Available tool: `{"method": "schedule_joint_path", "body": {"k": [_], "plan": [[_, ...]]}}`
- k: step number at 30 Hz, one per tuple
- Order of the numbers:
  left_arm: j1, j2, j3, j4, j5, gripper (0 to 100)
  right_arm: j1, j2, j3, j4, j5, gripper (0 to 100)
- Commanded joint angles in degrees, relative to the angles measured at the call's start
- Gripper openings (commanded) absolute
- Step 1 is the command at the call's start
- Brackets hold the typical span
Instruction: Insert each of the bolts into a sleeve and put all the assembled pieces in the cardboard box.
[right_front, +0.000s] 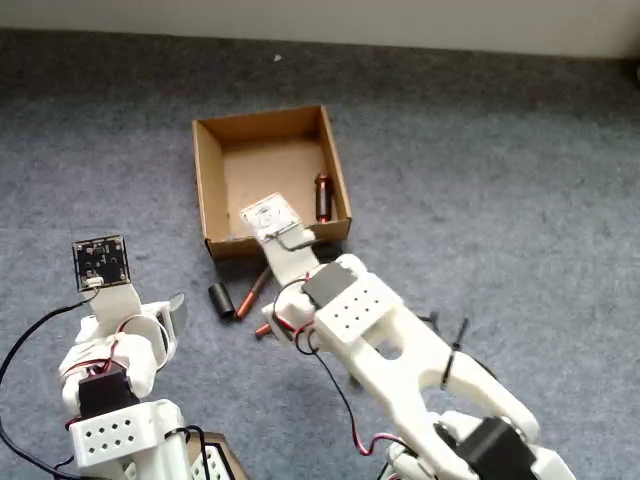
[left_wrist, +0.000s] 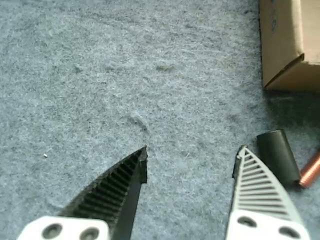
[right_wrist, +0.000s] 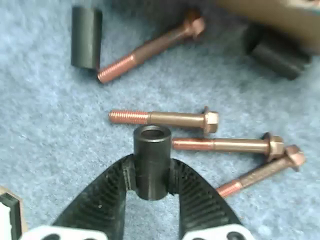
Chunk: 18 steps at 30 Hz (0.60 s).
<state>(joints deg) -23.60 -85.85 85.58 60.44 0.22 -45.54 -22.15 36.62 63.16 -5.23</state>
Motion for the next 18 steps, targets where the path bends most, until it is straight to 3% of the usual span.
{"method": "schedule_joint_path", "body": {"k": [1, 7, 12, 18], "plan": [[-0.5, -0.4, -0.6, -1.1, -4.3, 29, 7.7, -12.4, 2.2, 1.1, 0.0, 0.5], [1.5, 0.0, -4.4, -0.8, -4.5, 28, 17.8, -23.1, 17.2, -10.7, -0.1, 0.4], [10.9, 0.3, -10.4, -0.7, -7.6, 20, 26.0, -28.2, 28.1, -22.2, -7.8, 0.4], [24.2, 0.7, -15.7, 4.2, -7.8, 19, 36.8, -29.2, 31.1, -32.2, -15.0, 0.4]]}}
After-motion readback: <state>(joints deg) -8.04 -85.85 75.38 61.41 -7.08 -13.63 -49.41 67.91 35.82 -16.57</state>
